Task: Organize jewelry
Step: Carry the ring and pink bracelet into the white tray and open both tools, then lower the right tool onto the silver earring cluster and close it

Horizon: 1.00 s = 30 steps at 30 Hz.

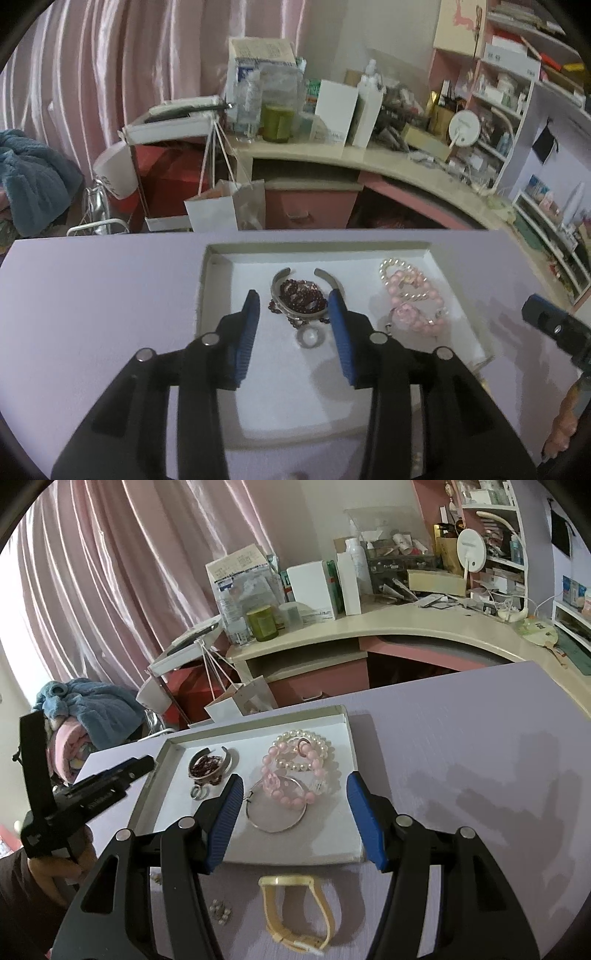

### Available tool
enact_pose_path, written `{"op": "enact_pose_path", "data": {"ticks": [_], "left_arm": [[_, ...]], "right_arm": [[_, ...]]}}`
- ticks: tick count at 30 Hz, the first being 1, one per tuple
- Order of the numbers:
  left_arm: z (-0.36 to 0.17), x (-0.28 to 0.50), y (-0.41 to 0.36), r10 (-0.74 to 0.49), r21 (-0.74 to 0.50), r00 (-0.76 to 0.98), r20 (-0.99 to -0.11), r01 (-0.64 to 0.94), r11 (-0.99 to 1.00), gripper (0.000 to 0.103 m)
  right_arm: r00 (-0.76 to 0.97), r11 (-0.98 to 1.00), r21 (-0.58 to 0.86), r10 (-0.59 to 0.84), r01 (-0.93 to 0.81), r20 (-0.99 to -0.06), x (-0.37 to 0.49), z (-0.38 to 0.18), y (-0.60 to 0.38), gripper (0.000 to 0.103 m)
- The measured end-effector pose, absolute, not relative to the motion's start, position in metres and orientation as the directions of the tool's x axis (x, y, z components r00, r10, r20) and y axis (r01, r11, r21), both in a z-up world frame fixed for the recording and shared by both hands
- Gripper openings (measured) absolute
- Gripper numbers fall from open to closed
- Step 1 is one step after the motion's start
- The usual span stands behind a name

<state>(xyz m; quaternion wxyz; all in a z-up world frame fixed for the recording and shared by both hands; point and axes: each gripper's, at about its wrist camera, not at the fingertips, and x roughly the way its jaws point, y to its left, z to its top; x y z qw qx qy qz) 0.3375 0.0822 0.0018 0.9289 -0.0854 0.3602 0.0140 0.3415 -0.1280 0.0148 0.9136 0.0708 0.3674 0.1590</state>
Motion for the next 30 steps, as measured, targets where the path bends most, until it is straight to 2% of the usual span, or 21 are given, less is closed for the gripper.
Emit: {"op": "enact_pose_path", "data": {"ticks": [2, 8, 16, 22, 30], "left_arm": [[0.015, 0.322, 0.088, -0.026, -0.16, 0.763, -0.646, -0.102, 0.982, 0.047], [0.042, 0.271, 0.11, 0.028, -0.192, 0.805, -0.593, -0.175, 0.966, 0.053], [0.048, 0.202, 0.125, 0.117, -0.199, 0.812, -0.572, -0.276, 0.94, 0.065], [0.041, 0.162, 0.13, 0.149, -0.228, 0.802, -0.578, -0.335, 0.914, 0.07], [0.039, 0.126, 0.14, 0.192, -0.226, 0.788, -0.584, -0.386, 0.894, 0.073]], "right_arm": [[0.684, 0.937, 0.251, 0.349, -0.242, -0.641, 0.333, 0.018, -0.13, 0.06], [0.673, 0.922, 0.266, 0.387, -0.28, -0.631, 0.302, 0.021, -0.13, 0.058], [0.577, 0.863, 0.271, 0.49, -0.426, -0.653, 0.262, 0.006, -0.097, 0.038], [0.504, 0.833, 0.213, 0.49, -0.51, -0.711, 0.244, -0.022, -0.062, 0.037], [0.482, 0.85, 0.18, 0.441, -0.495, -0.757, 0.242, -0.047, -0.053, 0.037]]}}
